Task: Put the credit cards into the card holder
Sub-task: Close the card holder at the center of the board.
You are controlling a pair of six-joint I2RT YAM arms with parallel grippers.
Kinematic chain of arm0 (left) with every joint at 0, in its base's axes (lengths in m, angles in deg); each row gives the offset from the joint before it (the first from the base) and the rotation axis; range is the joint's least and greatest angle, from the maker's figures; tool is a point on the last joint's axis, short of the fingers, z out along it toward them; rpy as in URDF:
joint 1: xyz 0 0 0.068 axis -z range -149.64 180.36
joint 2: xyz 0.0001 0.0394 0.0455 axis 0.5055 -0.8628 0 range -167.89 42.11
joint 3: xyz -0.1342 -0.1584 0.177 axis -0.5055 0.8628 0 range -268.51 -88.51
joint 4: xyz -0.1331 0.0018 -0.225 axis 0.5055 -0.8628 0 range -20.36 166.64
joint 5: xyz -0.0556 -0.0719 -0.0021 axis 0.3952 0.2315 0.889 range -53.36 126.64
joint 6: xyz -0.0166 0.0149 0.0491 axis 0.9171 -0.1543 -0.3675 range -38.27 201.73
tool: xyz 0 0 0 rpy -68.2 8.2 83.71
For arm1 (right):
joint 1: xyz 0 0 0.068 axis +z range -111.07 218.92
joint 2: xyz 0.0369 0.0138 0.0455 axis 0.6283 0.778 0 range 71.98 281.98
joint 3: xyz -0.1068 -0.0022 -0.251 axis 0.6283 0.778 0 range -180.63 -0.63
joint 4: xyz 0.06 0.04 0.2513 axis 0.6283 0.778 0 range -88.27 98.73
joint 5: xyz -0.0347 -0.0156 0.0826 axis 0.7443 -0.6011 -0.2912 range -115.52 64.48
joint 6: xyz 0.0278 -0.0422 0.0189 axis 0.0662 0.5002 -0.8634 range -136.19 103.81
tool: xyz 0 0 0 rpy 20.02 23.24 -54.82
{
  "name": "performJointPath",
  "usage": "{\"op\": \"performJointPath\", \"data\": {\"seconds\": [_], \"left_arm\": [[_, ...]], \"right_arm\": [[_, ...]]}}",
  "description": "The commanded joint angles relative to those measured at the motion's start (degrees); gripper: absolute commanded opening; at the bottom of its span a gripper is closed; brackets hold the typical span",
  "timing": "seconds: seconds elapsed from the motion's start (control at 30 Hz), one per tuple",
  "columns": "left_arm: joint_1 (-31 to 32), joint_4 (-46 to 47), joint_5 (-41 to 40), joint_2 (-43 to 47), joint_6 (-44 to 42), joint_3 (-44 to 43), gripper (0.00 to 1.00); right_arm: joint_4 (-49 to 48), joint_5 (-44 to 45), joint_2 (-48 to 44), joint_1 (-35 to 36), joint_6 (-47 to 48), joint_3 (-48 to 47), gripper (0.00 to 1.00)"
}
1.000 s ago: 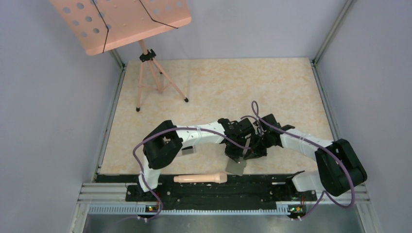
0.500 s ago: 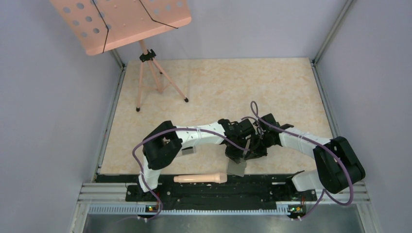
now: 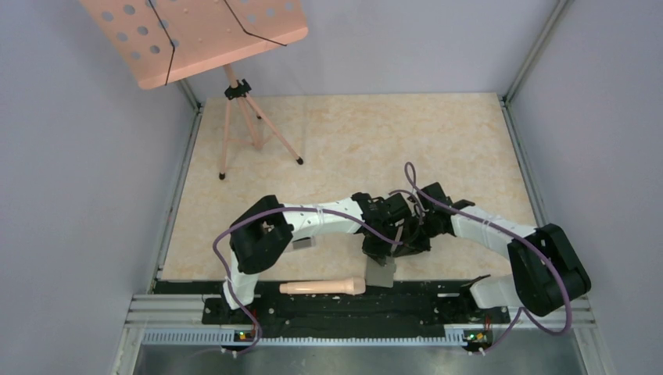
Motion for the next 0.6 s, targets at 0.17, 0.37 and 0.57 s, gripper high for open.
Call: {"op": "performJointPath", "data": {"seconds": [0.17, 0.37, 0.57], "left_arm": [[0.99, -1.31, -0.32, 2.01, -0.11, 1.39, 0.00], [1.08, -1.73, 0.73, 2.10, -0.13, -0.66, 0.00], [1.08, -2.01, 1.12, 0.72, 0.12, -0.04, 0.00]], "right_arm": [[-0.23, -5.71, -6.43, 0.74, 1.03, -0.78, 0.00], [-0.53, -6.41, -5.77, 0.70, 0.90, -1.23, 0.00], [-0.18, -8.76, -5.29, 0.69, 1.25, -0.51, 0.00]]}}
